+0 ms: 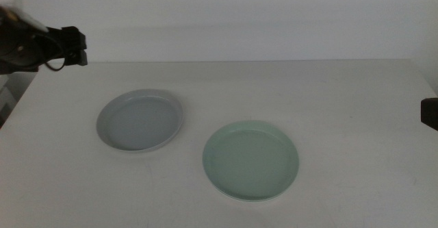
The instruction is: Stack the three bowls on top of each other.
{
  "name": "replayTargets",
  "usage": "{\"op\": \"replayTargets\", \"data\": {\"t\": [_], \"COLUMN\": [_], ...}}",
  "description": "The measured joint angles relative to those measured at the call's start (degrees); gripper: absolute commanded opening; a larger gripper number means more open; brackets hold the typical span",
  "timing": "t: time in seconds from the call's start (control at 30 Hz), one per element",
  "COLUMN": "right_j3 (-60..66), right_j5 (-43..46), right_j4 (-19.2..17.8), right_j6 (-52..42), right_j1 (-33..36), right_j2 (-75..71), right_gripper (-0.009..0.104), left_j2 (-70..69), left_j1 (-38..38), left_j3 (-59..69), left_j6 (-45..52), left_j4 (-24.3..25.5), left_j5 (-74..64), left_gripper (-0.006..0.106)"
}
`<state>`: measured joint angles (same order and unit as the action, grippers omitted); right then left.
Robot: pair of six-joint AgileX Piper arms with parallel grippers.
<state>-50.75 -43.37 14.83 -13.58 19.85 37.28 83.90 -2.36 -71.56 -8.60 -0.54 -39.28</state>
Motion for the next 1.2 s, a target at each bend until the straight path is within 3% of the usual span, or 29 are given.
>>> {"op": "replayTargets", "data": {"t": [0.2,0.37,0.5,0.73,0.83,1.13,1.2], "right_j3": [0.00,0.00,0.00,0.00,0.00,0.00,0.00], "right_j5": [0.00,0.00,0.00,0.00,0.00,0.00,0.00], "right_j4": [0.00,0.00,0.00,0.00,0.00,0.00,0.00], "right_j6": [0.00,0.00,0.00,0.00,0.00,0.00,0.00], "right_j1": [0.00,0.00,0.00,0.00,0.00,0.00,0.00], "right_j2": [0.00,0.00,0.00,0.00,0.00,0.00,0.00], "right_gripper": [0.055,0.055,0.055,0.055,0.055,0.055,0.055], "left_j2": [11.55,20.99,26.99,34.73,37.09,40.45,40.57], "left_j1": [1.08,4.08,6.22,6.31,6.31,6.31,6.31], "left_j3": [-11.95,-19.41,-21.63,-21.99,-21.99,-22.11,-22.20], "left_j6": [4.96,12.68,16.70,17.75,18.22,18.82,18.88], "left_j4": [-0.74,-6.68,-12.09,-14.28,-14.82,-16.83,-16.83], "left_j5": [-8.69,-15.03,-16.36,-16.27,-16.16,-15.34,-15.29], "left_gripper": [0.105,0.105,0.105,0.103,0.094,0.047,0.030]}}
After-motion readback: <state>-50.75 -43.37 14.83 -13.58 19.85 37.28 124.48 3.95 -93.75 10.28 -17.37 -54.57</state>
